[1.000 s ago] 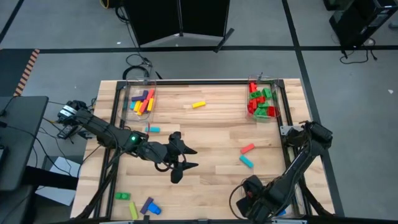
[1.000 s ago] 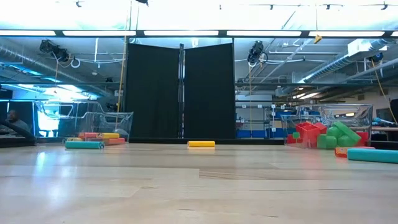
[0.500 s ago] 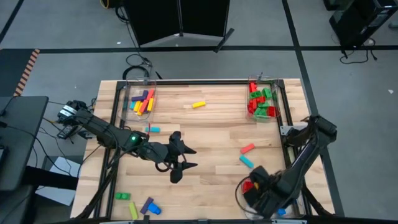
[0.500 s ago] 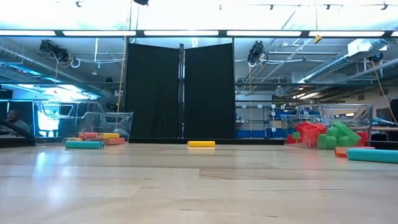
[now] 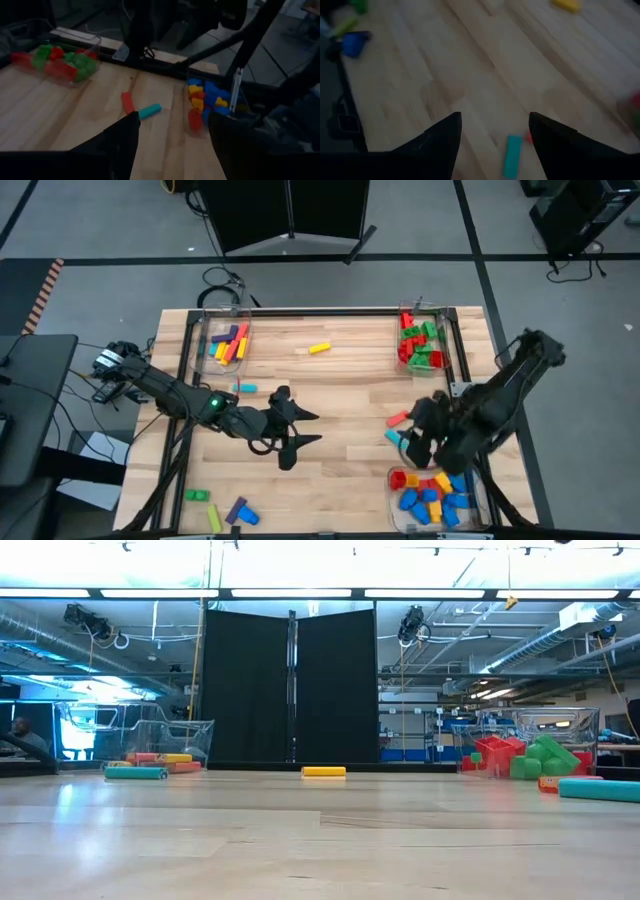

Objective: Sort blocks by size
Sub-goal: Put the blue 1 stud game piece into the bottom transparent bin

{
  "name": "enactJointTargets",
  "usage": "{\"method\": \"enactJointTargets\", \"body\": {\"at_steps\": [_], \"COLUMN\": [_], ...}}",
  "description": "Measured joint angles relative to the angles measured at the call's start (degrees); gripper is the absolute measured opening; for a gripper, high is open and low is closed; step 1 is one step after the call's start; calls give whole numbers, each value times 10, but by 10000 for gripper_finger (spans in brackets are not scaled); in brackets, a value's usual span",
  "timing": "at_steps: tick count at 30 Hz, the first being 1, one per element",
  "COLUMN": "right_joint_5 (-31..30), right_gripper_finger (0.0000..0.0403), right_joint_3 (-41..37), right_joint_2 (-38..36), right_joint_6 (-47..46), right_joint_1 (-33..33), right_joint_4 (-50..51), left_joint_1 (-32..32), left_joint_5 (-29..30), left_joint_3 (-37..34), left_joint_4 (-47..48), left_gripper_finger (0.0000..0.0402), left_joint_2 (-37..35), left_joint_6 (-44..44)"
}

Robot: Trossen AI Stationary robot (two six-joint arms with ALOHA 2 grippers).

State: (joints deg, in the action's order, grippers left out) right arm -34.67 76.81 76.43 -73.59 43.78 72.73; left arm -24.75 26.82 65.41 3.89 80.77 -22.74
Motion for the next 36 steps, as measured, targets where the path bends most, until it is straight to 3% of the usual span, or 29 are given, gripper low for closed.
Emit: {"method": "enactJointTargets", "body": {"at_steps": [6,12,16,19,23,31,36], "right_joint_5": [2,72,133,140,142,150,151], "right_gripper_finger": [244,244,243,240,239,240,242], "right_joint_3": [-200,-442,-586,-663,-716,-730,-730], "right_joint_2": [-158,-315,-384,-409,-421,-417,-417], "right_joint_6": [202,378,523,617,623,572,573], "right_joint_1": [-26,-91,-145,-170,-185,-186,-186], "right_joint_4": [-244,-567,-805,-925,-995,-1002,-1002], "left_joint_1": [0,-5,-14,-19,-29,-70,-83], "left_joint_5": [48,53,53,49,12,-121,-223], "left_joint_3": [19,60,98,129,158,205,235], "left_joint_4": [45,172,282,364,410,476,539], "left_gripper_finger": [243,243,243,240,225,186,182], "left_joint_2": [0,0,0,0,7,85,147], "left_joint_6": [-35,-115,-139,-154,-152,-62,-95]}}
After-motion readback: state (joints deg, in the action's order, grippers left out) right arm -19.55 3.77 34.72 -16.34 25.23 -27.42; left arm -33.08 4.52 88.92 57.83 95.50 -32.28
